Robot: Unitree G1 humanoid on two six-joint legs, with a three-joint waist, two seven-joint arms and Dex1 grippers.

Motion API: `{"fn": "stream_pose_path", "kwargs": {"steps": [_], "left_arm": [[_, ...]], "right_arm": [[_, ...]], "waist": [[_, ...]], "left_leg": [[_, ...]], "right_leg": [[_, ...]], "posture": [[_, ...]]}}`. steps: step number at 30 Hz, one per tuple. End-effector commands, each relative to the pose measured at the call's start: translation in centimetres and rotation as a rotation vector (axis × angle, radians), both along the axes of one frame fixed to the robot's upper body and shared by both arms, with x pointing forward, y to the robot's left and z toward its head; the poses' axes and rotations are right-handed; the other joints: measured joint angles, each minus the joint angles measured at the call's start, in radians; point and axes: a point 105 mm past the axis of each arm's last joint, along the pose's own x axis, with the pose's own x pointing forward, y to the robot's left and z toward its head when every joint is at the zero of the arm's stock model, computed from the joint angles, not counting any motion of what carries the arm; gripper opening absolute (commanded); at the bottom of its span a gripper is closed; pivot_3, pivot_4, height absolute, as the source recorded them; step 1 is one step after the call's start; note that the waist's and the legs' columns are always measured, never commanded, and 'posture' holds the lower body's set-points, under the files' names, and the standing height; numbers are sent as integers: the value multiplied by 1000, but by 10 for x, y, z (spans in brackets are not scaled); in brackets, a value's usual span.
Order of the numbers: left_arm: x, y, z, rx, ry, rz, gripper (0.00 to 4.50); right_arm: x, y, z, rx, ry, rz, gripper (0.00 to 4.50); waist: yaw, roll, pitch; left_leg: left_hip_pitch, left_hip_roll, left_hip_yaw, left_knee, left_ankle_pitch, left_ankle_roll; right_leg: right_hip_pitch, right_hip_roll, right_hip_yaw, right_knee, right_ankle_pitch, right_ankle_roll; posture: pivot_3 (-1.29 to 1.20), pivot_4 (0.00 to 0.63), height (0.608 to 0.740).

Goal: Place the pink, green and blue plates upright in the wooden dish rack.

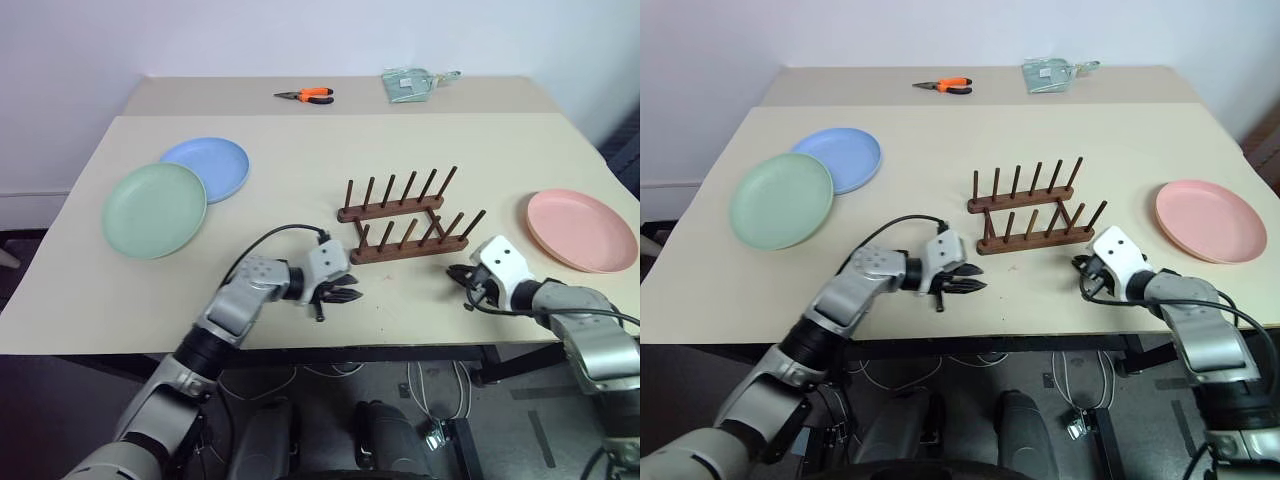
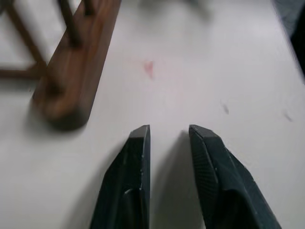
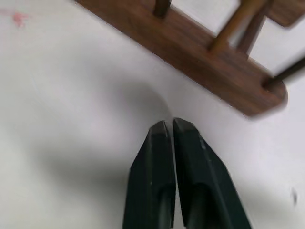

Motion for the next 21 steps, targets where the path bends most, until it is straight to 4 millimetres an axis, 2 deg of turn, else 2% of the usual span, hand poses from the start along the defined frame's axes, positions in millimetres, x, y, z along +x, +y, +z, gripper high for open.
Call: {"fn": "stream_pose_path", "kwargs": {"steps": [1,5,8,11,15,18,21], "left_arm": [[38,5,1,48,-78,230,1149],[66,7,2,42,-124,370,1149],[79,8,2,33,-128,427,1149],[82,4,4,22,-142,412,1149],[83,5,5,7,-151,419,1149],[76,7,13,-36,-165,386,1149],[45,2,39,-161,-217,215,1149]], "right_arm": [[16,0,-5,-49,-37,-48,53],[38,-1,-2,-96,-94,-114,53],[51,-3,2,-99,-140,-153,53],[62,-8,7,-113,-179,-188,53],[59,-13,16,-83,-185,-168,53],[48,-32,37,-124,-220,-161,863],[35,-73,67,-247,-288,-268,2343]], "waist": [[-1,-1,0],[-4,-1,-1],[-3,-1,-1],[-3,-1,-1],[-2,-1,-1],[-2,0,-1],[-4,2,1]], "left_leg": [[0,0,0,1,0,0],[2,1,0,3,0,0],[2,1,0,3,0,0],[2,1,1,3,0,0],[2,1,1,3,0,0],[2,1,1,3,0,0],[0,0,2,2,0,1]], "right_leg": [[0,0,0,1,0,0],[1,1,0,3,0,0],[1,1,0,3,0,0],[1,1,0,3,0,0],[1,0,0,3,0,0],[1,0,0,3,0,0],[-1,-1,2,3,0,1]], "posture": [[0,150,740],[0,150,740],[0,150,740],[0,150,740],[0,150,740],[0,150,740],[0,150,740]]}}
